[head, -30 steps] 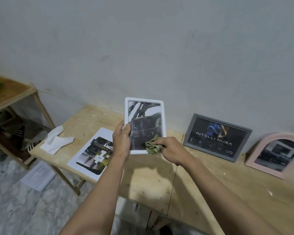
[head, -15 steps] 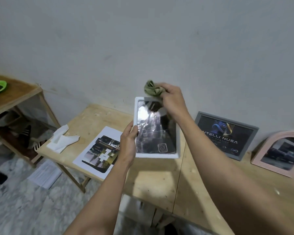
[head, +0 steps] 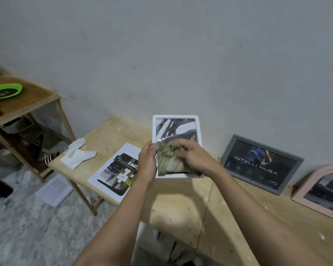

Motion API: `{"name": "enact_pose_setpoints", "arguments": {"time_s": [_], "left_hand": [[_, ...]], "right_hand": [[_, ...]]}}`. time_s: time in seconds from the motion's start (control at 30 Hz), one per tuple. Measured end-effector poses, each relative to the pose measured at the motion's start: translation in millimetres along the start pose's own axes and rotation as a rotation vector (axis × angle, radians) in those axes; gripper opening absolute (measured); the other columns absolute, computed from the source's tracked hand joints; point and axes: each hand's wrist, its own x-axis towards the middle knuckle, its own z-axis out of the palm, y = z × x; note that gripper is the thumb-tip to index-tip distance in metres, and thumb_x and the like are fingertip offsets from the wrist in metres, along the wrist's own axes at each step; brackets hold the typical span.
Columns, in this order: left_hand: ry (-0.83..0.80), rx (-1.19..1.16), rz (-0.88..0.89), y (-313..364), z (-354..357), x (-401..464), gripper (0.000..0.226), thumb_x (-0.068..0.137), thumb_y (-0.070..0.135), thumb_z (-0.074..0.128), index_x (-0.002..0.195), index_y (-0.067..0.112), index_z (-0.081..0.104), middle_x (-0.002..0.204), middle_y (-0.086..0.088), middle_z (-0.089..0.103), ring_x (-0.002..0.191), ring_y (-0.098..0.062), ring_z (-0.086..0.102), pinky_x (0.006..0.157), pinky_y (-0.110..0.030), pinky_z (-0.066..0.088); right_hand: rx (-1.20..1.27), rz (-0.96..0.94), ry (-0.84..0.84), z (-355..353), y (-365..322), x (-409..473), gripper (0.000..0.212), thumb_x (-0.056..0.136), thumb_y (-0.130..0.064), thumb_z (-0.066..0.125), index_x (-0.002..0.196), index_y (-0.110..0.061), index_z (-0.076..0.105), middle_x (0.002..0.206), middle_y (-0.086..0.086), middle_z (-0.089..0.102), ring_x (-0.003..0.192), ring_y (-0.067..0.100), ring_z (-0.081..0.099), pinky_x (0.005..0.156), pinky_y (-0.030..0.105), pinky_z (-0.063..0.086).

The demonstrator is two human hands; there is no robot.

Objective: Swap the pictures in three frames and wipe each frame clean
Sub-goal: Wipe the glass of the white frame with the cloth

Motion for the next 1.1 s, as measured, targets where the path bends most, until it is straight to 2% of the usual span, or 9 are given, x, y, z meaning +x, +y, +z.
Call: {"name": "enact_pose_setpoints", "arguments": {"time_s": [0.1,0.17,0.27,0.37,0.47,0.6,0.8,0.87,1.1], "left_hand": [[-0.060,0.012,0.028,8,8,-4,0.029,0.107,0.023,0.042,0.125,0.015,0.063,0.111,0.004,0.070,0.100,-0.007,0.063,0.078,-0.014,0.046],[-0.088,0.030,0.041,13,15,-7,0.034,0.107,0.028,0.043,0.134,0.016,0.058,0.125,0.003,0.066,0.115,-0.011,0.060,0.092,-0.020,0.046],[-0.097,0.018,0.074,16,21,-7,0.039,0.103,0.034,0.046,0.135,0.018,0.061,0.131,0.001,0.067,0.125,-0.017,0.060,0.110,-0.040,0.045],[-0.099,-0.027,0.111,20,20,-8,0.031,0.105,0.018,0.044,0.124,0.021,0.068,0.120,0.004,0.073,0.115,-0.009,0.066,0.100,-0.026,0.051],[-0.103,-0.023,0.139,20,18,-13,0.031,0.104,0.014,0.045,0.115,0.026,0.071,0.108,0.006,0.076,0.100,-0.004,0.069,0.084,-0.017,0.053],[-0.119,-0.020,0.147,21,26,-15,0.022,0.101,0.020,0.053,0.109,0.022,0.073,0.097,-0.019,0.074,0.083,-0.024,0.065,0.081,-0.049,0.056],[-0.140,-0.097,0.093,29,19,-5,0.019,0.099,0.012,0.057,0.102,0.019,0.074,0.090,-0.011,0.077,0.081,-0.020,0.066,0.077,-0.035,0.055],[-0.157,-0.095,0.084,26,19,-5,0.019,0.100,0.011,0.056,0.105,0.016,0.074,0.094,-0.015,0.077,0.080,-0.023,0.068,0.077,-0.039,0.057],[-0.071,-0.109,0.064,16,22,0,0.019,0.097,0.022,0.059,0.103,0.019,0.076,0.098,-0.021,0.074,0.084,-0.026,0.065,0.091,-0.062,0.053]], "right_hand": [[-0.131,-0.133,0.374,-21,-16,24,0.031,0.094,-0.006,0.049,0.119,-0.021,0.058,0.104,-0.012,0.064,0.095,0.004,0.060,0.083,0.021,0.046],[-0.431,-0.267,0.543,-24,-16,37,0.034,0.092,-0.007,0.052,0.123,-0.019,0.051,0.112,-0.005,0.057,0.098,0.010,0.052,0.083,0.025,0.044],[-0.824,-0.462,0.682,-13,2,43,0.025,0.088,-0.010,0.056,0.112,-0.014,0.060,0.115,0.003,0.059,0.103,0.023,0.054,0.084,0.041,0.047],[-1.004,-0.446,0.583,10,22,41,0.041,0.094,-0.038,0.050,0.128,-0.016,0.056,0.138,0.004,0.052,0.126,0.025,0.045,0.101,0.040,0.037],[-1.097,-0.486,0.460,11,30,49,0.041,0.094,-0.025,0.047,0.133,-0.012,0.052,0.145,0.007,0.046,0.132,0.032,0.041,0.105,0.045,0.037],[-1.144,-0.441,0.540,-22,21,64,0.050,0.077,-0.004,0.056,0.126,-0.014,0.058,0.137,0.005,0.054,0.111,0.031,0.051,0.088,0.042,0.045],[-1.171,-0.324,0.598,-61,33,35,0.043,0.071,0.008,0.061,0.108,-0.013,0.066,0.118,0.002,0.065,0.087,0.031,0.051,0.067,0.038,0.050],[-1.168,-0.307,0.541,-59,44,18,0.045,0.070,0.008,0.060,0.110,-0.012,0.066,0.116,0.003,0.066,0.088,0.031,0.051,0.063,0.029,0.046],[-1.054,-0.209,0.473,-27,74,-30,0.039,0.073,0.003,0.059,0.107,-0.013,0.068,0.104,0.003,0.067,0.087,0.028,0.053,0.064,0.038,0.052]]}}
